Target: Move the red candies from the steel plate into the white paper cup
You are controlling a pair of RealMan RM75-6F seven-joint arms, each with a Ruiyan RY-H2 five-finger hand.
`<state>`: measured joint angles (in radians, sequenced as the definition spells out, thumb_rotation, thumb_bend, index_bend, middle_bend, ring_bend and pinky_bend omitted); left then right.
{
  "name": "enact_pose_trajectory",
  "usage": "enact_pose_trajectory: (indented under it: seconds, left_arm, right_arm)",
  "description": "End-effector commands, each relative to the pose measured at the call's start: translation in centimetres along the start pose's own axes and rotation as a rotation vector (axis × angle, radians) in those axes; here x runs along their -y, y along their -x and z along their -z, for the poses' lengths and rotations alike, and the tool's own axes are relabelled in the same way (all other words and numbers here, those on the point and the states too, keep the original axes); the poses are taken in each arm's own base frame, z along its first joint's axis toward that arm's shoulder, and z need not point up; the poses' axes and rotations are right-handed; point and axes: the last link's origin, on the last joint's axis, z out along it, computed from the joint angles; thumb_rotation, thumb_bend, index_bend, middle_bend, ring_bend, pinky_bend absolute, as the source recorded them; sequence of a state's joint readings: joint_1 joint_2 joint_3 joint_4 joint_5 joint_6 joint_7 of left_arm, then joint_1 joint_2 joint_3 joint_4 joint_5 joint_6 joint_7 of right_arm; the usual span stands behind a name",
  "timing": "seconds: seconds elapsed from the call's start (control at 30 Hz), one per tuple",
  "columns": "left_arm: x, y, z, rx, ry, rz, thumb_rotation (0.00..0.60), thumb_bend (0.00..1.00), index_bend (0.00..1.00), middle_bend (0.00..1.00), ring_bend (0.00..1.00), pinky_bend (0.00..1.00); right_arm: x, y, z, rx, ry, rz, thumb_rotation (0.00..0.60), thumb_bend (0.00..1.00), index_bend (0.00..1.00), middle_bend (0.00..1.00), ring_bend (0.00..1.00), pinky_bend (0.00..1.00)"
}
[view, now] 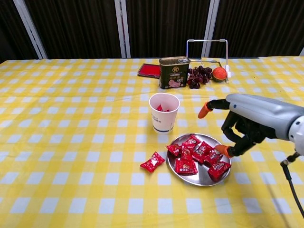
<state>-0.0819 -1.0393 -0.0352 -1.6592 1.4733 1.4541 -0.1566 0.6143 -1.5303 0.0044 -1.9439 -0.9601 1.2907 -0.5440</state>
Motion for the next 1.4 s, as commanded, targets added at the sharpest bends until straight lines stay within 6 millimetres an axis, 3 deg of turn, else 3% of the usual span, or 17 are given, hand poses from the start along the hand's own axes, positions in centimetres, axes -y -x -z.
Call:
enact_pose_trajectory:
  seconds: [0.03, 0.47, 0.93, 1.4]
  left_arm:
    - [0.0, 0.0, 0.1, -0.007, 0.005, 0.0, 0.6, 0.03, 0.0, 0.0, 0.0, 0.0]
    - [0.2, -0.1, 0.4, -0.023, 0.007, 0.003, 0.6, 0.02, 0.0, 0.0, 0.0, 0.0]
    - [0.2, -0.1, 0.4, -0.019, 0.007, 0.0, 0.6, 0.03, 0.0, 0.0, 0.0, 0.0]
    - [0.3, 0.0, 0.3, -0.015, -0.001, 0.0, 0.6, 0.03, 0.0, 0.0, 0.0, 0.0]
  right_arm:
    - [-0.7, 0.9, 0.4, 0.013, 0.02, 0.011, 0.6, 0.39, 0.23, 0.82, 0.97, 1.0]
    - [-2.4, 3.1, 0.5, 0.071, 0.07, 0.033, 0.6, 0.37, 0.2, 0.82, 0.96, 1.0]
    - [-2.0, 4.3, 0.5, 0.092, 0.053, 0.027, 0.6, 0.37, 0.2, 0.82, 0.96, 1.0]
    - [-1.0, 4.1, -0.4, 0.058, 0.022, -0.007, 0.6, 0.37, 0.2, 0.82, 0.96, 1.0]
